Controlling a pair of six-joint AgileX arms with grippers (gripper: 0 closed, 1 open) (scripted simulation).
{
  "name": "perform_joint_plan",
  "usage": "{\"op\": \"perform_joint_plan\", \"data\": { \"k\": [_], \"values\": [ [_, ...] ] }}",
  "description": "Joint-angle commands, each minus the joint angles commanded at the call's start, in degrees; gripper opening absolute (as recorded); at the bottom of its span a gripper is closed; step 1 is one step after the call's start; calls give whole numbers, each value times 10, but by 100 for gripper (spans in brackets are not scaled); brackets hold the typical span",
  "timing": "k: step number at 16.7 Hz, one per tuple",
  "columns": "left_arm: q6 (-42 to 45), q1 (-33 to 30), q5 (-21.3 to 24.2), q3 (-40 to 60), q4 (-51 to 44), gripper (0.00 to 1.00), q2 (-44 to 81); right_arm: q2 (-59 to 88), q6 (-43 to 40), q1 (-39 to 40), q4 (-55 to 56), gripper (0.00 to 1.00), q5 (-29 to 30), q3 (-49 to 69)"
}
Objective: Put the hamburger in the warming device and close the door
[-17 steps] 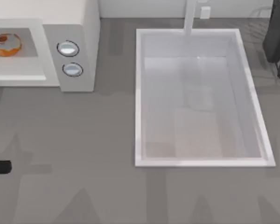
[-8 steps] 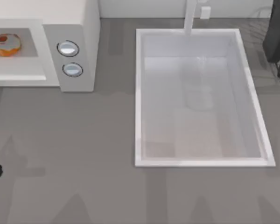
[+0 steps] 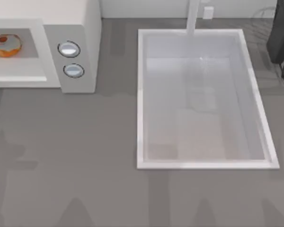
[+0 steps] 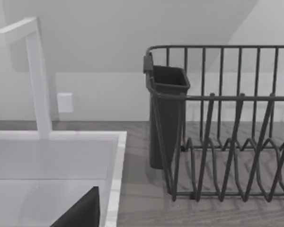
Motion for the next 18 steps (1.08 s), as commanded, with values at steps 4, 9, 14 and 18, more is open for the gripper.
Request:
{"op": "perform_joint_plan", "data": {
  "k": [4,9,14,18],
  "values": [
    [123,131,93,177,-87,0,204,0,0,0,0,100,0,0],
    [268,283,185,414,-219,0,511,0,0,0,0,100,0,0],
    [369,383,230,588,-345,0,747,0,0,0,0,100,0,0],
    [411,420,241,661,-413,0,831,0,0,0,0,100,0,0]
  ]
}}
